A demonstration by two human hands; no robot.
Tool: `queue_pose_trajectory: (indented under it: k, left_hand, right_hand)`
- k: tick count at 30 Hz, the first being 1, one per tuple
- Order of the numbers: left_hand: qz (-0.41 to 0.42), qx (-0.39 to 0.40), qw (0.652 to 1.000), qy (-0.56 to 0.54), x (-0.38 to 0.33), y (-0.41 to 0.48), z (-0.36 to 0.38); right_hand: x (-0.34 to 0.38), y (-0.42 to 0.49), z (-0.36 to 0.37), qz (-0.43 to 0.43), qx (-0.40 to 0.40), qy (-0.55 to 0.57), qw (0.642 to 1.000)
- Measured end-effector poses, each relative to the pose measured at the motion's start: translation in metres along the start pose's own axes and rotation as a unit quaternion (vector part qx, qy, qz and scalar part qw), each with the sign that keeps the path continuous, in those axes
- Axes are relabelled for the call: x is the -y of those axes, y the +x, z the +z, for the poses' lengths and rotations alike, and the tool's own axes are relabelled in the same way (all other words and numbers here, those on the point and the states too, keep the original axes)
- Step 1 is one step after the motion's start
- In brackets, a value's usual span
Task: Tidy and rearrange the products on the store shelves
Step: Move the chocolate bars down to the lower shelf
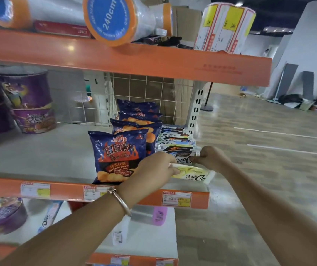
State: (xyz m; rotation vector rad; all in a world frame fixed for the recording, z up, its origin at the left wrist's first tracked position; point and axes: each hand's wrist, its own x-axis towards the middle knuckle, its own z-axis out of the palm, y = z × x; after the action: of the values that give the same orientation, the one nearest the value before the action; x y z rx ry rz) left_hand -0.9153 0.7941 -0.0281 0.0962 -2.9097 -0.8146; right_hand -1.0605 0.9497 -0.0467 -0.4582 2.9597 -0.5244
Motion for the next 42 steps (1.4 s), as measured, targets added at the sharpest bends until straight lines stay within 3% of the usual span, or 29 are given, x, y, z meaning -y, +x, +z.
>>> queue_pose_trajectory:
  k: [2, 6, 10, 13, 18, 26, 33, 42]
  left_hand:
    - [-0.015, -0.008, 1.0, 0.013, -0.002, 0.004, 0.003]
    - [-0.04, 0.0, 0.998, 0.049, -0.007, 0.014, 0.009]
    - [-0.068, 0.009, 0.995, 0.075, -0.008, 0.031, 0.01]
    - [-0.078, 0.005, 0.991, 0.107, -0.003, 0.038, 0.014]
    - [-0.037, -0.057, 0.99, 0.126, -0.001, 0.04, 0.026]
    - [0.07, 0.011, 0.991, 0.117, -0.002, 0.033, 0.049]
    - [0.1, 0.023, 0.987, 0.125, 0.012, 0.031, 0.056]
    - [0.111, 0.02, 0.991, 0.068, 0.025, 0.028, 0.059]
  right_hand:
    - [-0.007, 0.002, 0.0, -0.023, 0.004, 0.024, 0.999]
    - [-0.019, -0.003, -0.007, -0.032, 0.001, 0.202, 0.979]
    - [-0.039, -0.012, -0.02, -0.054, 0.101, 0.326, 0.938]
    - [-0.046, -0.015, -0.022, -0.067, 0.12, 0.244, 0.96]
    - [-0.038, -0.003, -0.003, -0.066, 0.023, 0.142, 0.987]
    - [-0.034, 0.003, 0.024, -0.055, -0.089, 0.157, 0.982]
    - [-0.036, -0.005, 0.031, -0.087, -0.009, 0.22, 0.972]
    - [-0.029, -0.008, 0.048, -0.002, -0.041, 0.233, 0.972]
